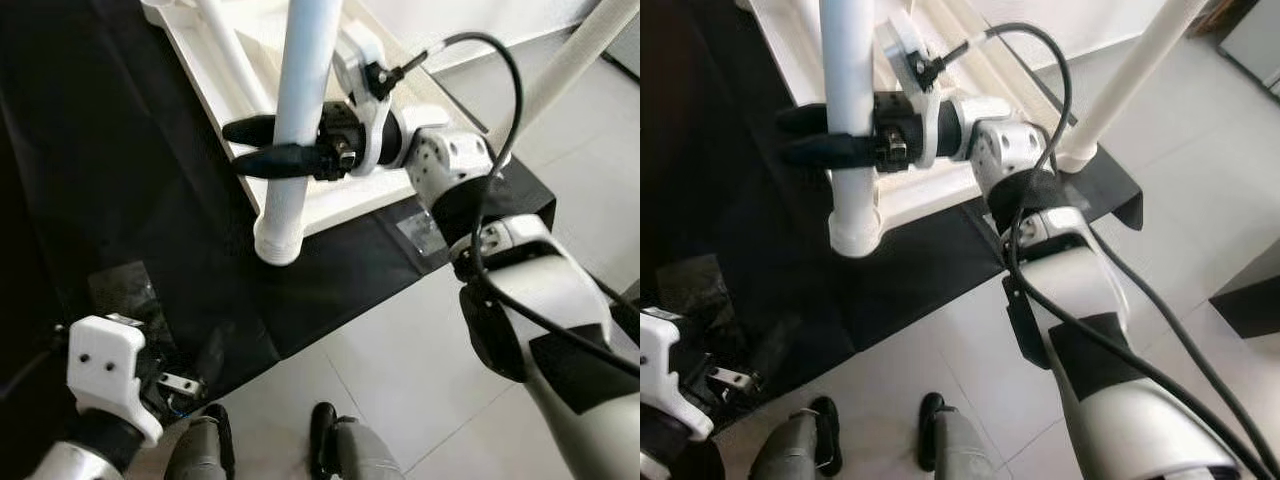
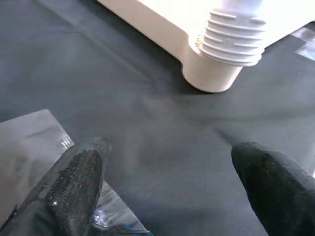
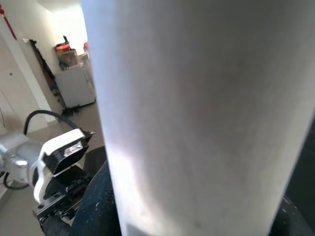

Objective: Building children table

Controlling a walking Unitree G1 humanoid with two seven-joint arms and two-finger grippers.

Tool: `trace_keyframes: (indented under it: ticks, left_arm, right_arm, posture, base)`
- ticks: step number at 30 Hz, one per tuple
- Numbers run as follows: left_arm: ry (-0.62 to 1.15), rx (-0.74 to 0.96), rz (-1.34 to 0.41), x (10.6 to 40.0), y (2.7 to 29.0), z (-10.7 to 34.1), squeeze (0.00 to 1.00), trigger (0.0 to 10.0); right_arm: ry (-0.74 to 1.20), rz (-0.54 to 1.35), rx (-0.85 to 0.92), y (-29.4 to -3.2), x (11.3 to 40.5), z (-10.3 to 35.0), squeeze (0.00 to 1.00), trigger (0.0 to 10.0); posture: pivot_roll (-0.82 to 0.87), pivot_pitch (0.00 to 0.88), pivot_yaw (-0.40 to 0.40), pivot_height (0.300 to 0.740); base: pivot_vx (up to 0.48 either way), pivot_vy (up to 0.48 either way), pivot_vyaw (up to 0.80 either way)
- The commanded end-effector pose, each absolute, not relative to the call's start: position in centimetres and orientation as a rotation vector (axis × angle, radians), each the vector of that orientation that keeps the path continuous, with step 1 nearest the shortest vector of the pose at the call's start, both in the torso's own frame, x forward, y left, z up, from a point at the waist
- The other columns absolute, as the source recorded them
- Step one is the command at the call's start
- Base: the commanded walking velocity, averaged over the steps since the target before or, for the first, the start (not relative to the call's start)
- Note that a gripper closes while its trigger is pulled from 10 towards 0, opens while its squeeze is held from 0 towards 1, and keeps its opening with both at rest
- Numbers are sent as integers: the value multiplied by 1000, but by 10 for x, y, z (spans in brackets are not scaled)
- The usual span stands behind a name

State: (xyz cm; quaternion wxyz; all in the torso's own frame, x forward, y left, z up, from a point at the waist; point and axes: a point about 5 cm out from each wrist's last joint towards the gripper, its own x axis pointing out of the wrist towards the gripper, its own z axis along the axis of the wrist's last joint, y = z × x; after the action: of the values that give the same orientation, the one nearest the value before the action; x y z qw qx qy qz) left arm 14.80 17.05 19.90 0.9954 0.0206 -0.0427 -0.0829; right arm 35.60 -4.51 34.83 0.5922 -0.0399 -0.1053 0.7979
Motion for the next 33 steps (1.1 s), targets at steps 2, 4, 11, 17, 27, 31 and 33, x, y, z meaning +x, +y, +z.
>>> trace_keyframes:
  ticks: [2,4,11,17,27,31,33]
  left_arm:
    - [-94,69,-133,140,168,199,0,10000]
    - [-101,75,-130,139,166,200,0,10000]
    - [-115,90,-132,137,159,199,0,10000]
    - [-122,101,-129,136,157,200,0,10000]
    - [-137,118,-117,135,154,199,0,10000]
    - [-142,119,-115,135,153,199,0,10000]
    - [-143,119,-115,135,153,199,0,10000]
  right_arm:
    - [-231,1857,-86,-48,357,347,0,10000]
    - [-226,1854,-92,-48,357,347,0,10000]
    - [-210,1844,-149,-43,359,347,0,10000]
    - [-209,1855,-222,-37,357,348,0,10000]
    - [-234,1881,-426,-23,351,350,0,10000]
    - [-241,1900,-446,-19,349,351,0,10000]
    - [-246,1904,-451,-18,348,351,0,10000]
  posture:
    - [-57,469,-167,740]
    - [-63,480,-172,740]
    - [-66,492,-183,740]
    - [-67,496,-189,740]
    - [-70,499,-201,740]
    - [-70,500,-205,740]
    - [-70,500,-206,740]
  base:
    - [0,0,0]
    - [0,0,0]
    - [0,0,0]
    - [0,0,0]
    - [0,0,0]
    - [0,0,0]
    - [0,0,0]
